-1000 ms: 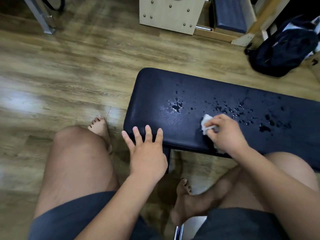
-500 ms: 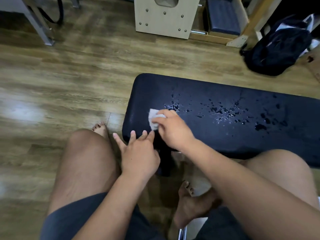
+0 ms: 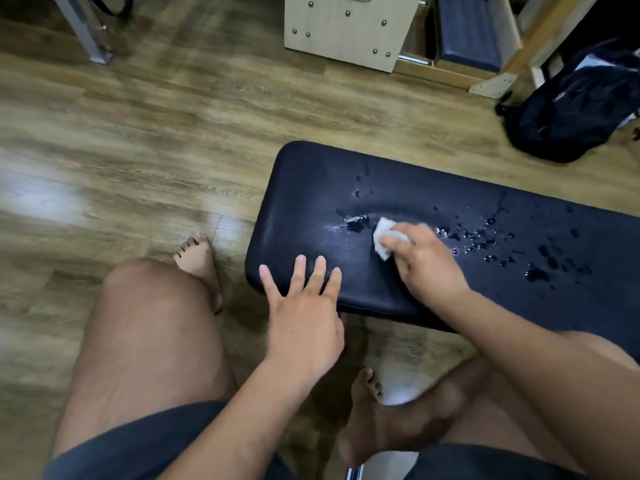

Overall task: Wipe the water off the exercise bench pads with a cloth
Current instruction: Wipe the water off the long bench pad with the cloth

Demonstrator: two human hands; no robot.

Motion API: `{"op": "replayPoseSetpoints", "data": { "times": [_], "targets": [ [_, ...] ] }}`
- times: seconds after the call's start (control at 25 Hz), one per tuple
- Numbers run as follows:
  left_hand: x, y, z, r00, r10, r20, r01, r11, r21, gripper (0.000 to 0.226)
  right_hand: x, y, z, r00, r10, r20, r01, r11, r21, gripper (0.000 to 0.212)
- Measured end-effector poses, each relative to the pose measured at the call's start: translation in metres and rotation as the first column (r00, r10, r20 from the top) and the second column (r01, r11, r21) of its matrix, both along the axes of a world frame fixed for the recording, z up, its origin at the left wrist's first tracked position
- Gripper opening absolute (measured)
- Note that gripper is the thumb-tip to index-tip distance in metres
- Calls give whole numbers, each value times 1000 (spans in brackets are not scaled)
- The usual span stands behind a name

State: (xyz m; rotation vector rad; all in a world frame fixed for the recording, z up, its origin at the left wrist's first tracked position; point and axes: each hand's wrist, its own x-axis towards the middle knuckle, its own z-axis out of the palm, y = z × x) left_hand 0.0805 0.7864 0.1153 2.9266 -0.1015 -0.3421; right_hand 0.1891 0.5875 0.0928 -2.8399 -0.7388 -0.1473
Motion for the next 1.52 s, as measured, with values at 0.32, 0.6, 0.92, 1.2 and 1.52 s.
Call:
{"op": "replayPoseSetpoints", "data": {
  "times": [0.32, 0.6, 0.92, 1.2, 1.52],
  "targets": [
    [1, 3, -5, 999, -3, 39, 4, 1000, -23, 79, 135, 32, 4, 966, -252, -55, 248, 966, -65, 38],
    [5, 1, 1, 999, -43, -27, 43, 999, 29, 79, 154, 45, 10, 895, -390, -216, 395, 918, -23, 42],
    [5, -3, 10, 998, -11, -58, 12, 1000, 23, 75, -33, 35, 8, 980, -166, -107, 173, 983, 54, 22],
    [6, 0, 8, 999, 5, -52, -6, 999, -31, 74, 9, 42, 16, 993, -78, -88, 73, 996, -56, 17],
    [8, 1, 2, 997, -59, -47, 59, 998, 13, 75, 172, 80, 18, 953, -283, -112, 249, 937, -244, 19]
  ]
}}
